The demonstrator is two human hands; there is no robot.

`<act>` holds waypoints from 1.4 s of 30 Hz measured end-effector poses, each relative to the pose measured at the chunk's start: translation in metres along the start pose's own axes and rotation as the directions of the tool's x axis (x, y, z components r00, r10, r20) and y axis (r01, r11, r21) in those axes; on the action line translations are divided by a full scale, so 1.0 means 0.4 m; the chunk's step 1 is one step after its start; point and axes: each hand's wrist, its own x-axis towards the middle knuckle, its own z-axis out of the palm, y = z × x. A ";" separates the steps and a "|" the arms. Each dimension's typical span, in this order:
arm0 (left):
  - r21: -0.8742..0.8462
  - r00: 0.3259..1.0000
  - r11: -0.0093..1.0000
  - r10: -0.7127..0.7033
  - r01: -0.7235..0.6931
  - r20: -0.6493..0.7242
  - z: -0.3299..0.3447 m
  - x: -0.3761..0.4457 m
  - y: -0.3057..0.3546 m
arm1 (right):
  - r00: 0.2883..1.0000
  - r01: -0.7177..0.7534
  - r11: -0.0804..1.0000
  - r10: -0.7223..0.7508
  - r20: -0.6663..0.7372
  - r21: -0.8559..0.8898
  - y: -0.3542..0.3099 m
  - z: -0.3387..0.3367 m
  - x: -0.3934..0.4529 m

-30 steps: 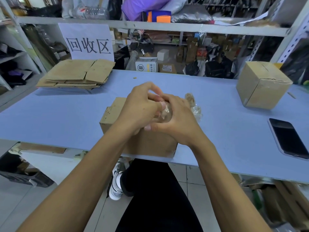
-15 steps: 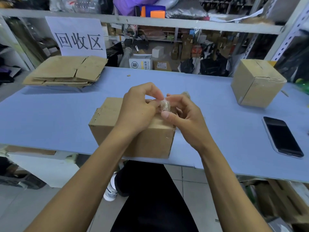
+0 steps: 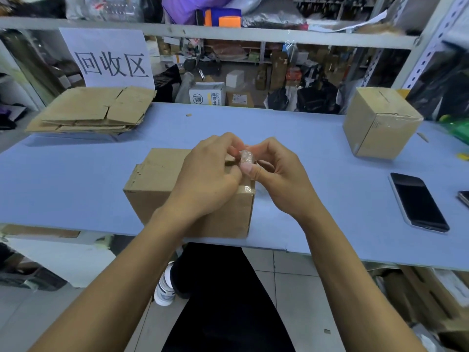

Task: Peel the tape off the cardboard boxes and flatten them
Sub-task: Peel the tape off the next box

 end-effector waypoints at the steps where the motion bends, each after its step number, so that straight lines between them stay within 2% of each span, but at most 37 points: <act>1: 0.039 1.000 0.999 0.017 -0.017 0.022 0.002 -0.002 0.000 | 1.000 0.006 1.000 -0.006 0.000 0.011 -0.001 -0.003 -0.002; 6: 0.213 0.987 0.976 0.004 -0.039 0.160 -0.003 0.001 0.002 | 0.996 0.056 0.996 -0.051 -0.067 0.065 0.003 -0.017 -0.023; 10: 0.276 0.979 0.957 0.032 -0.088 0.202 -0.004 -0.003 0.009 | 0.995 0.068 0.994 -0.062 -0.076 0.082 -0.003 -0.034 -0.039; 14: 0.278 0.972 0.956 0.031 -0.098 0.233 -0.011 0.001 0.012 | 0.992 0.077 0.993 -0.068 -0.109 0.086 -0.012 -0.050 -0.057; 18: 0.313 0.966 0.943 0.029 -0.112 0.258 -0.010 0.007 0.005 | 0.977 0.043 0.979 0.001 -0.213 0.200 -0.003 -0.049 -0.067; 21: 0.301 0.952 0.948 0.003 -0.100 0.307 -0.010 0.016 -0.003 | 0.984 0.001 0.963 0.047 -0.172 0.269 -0.006 -0.053 -0.063; 23: 0.279 0.935 0.957 -0.020 -0.085 0.354 -0.016 0.021 -0.004 | 0.996 -0.013 0.981 0.030 -0.085 0.195 -0.022 -0.068 -0.067; 27: 0.169 0.910 0.984 -0.015 -0.061 0.415 -0.032 0.039 -0.006 | 0.992 0.076 0.993 -0.066 0.105 -0.095 -0.055 -0.078 -0.076; 31: 0.057 0.873 0.998 0.008 -0.041 0.488 -0.046 0.051 -0.020 | 0.964 0.155 0.886 -0.039 0.263 -0.438 -0.064 -0.073 -0.077; 34: 0.036 0.869 0.999 -0.002 -0.018 0.495 -0.045 0.058 -0.029 | 0.959 0.182 0.827 -0.030 0.281 -0.531 -0.068 -0.065 -0.075; 38: 0.042 0.878 0.999 -0.009 -0.012 0.478 -0.049 0.066 -0.030 | 0.966 0.252 0.727 -0.146 0.214 -0.639 -0.054 -0.055 -0.092; 42: 0.024 0.899 0.999 0.027 -0.041 0.438 -0.039 0.051 -0.019 | 0.965 0.232 0.773 -0.108 0.238 -0.591 -0.065 -0.050 -0.091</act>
